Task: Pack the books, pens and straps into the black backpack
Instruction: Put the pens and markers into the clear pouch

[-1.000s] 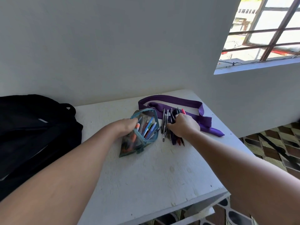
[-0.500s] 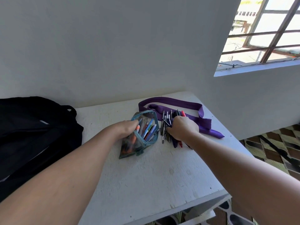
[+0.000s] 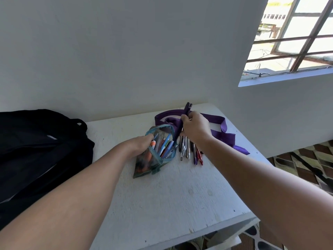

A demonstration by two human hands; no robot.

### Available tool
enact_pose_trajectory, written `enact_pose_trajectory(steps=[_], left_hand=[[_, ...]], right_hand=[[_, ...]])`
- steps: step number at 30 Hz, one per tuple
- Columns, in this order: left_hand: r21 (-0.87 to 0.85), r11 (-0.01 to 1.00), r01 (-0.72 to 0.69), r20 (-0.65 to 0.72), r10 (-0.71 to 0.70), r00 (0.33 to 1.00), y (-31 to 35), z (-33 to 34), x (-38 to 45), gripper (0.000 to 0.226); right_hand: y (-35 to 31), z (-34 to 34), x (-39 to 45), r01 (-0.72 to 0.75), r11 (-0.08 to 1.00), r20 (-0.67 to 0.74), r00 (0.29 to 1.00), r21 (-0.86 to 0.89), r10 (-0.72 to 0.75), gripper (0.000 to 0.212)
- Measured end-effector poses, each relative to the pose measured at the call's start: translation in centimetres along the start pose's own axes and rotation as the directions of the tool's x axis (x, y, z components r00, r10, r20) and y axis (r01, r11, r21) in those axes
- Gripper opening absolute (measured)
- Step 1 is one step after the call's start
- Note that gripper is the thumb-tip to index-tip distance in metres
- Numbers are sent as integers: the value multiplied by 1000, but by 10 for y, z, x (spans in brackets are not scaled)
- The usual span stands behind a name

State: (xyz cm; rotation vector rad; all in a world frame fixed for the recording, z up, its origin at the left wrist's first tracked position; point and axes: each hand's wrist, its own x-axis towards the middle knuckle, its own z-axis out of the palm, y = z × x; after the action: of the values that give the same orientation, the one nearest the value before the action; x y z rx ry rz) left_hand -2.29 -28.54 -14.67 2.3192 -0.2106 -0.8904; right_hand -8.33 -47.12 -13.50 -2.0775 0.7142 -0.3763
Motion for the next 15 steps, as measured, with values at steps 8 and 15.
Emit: enact_pose_trajectory(steps=[8,15], left_hand=[[-117,993,-24,16,26,1000,9,0,-15,57],[-108,994,-7,-21,5,1000,13,-1,-29,66]], right_hand=[[10,55,-41,-308,877,268,939,369,218,26],[-4,60,-43,41,998,338,941,-50,-22,31]])
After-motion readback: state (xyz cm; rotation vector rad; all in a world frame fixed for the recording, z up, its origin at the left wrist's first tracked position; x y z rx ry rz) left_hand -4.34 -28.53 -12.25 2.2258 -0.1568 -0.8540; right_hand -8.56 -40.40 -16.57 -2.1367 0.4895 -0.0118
